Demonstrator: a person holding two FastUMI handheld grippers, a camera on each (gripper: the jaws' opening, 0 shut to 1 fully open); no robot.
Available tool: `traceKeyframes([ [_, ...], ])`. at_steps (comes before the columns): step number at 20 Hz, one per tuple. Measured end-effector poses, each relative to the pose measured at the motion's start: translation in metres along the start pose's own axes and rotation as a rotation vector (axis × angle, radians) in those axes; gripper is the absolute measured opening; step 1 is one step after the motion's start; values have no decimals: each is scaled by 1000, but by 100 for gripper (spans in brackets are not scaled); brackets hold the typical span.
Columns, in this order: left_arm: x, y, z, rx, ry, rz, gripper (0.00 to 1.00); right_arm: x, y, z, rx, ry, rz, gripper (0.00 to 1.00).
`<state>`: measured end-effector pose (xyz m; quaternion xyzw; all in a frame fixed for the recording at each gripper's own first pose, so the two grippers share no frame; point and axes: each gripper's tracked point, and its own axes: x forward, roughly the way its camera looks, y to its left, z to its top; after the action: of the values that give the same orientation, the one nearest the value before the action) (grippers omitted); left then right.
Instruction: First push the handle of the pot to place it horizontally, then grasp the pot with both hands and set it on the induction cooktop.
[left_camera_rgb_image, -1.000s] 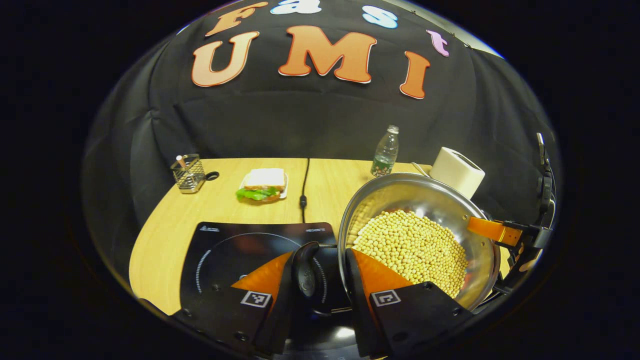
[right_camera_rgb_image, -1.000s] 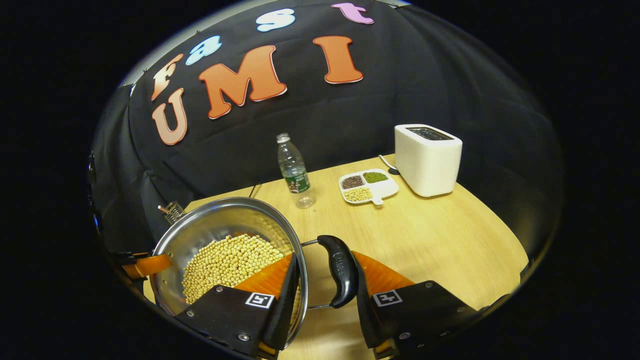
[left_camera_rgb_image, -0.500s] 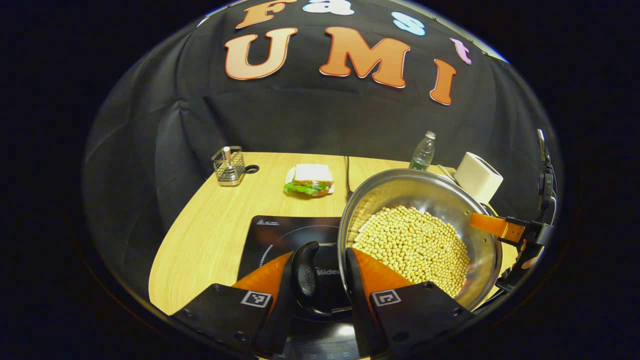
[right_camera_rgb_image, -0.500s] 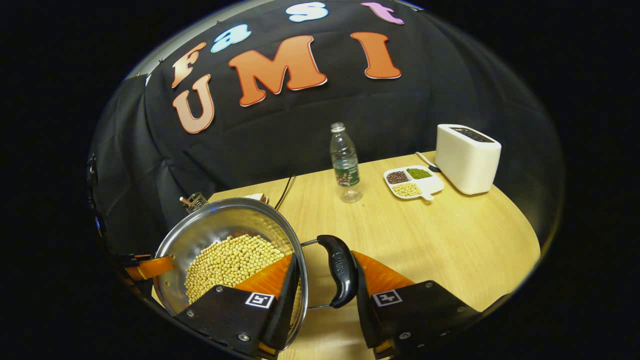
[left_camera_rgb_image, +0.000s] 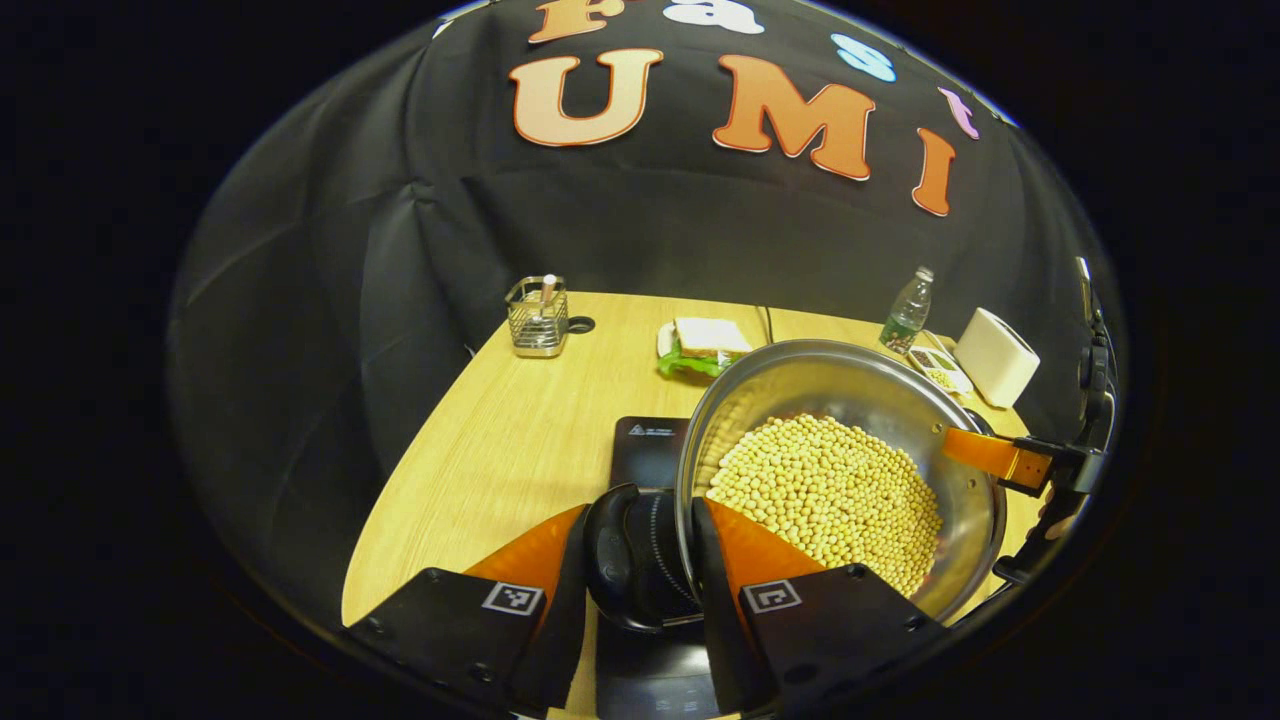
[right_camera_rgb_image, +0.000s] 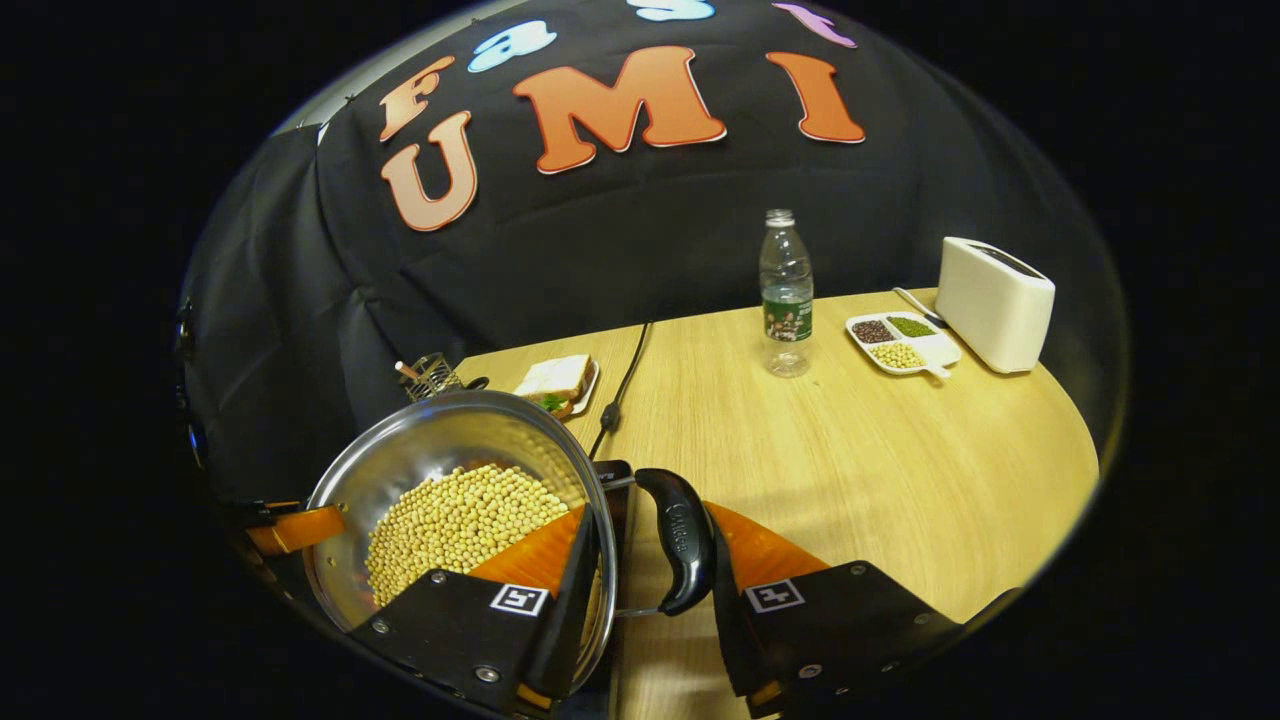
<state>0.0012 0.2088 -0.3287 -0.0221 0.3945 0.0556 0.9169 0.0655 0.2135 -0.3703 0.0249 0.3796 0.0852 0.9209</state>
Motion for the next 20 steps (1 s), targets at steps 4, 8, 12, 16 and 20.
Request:
traceKeyframes([
  [4,17,8,-10,-28,36,-4,57,7,10,-10,-8,31,4,57],
  [8,23,11,-12,-21,38,-13,56,6,11,-12,-13,38,6,57],
  [12,25,12,-13,-14,50,4,61,7,9,-13,-27,44,10,59],
  [16,-1,14,19,111,-98,95,76,-8,0,5,-18,-9,7,66],
  [20,-53,-4,66,141,-268,124,98,-39,-25,36,-19,-102,-23,94],
])
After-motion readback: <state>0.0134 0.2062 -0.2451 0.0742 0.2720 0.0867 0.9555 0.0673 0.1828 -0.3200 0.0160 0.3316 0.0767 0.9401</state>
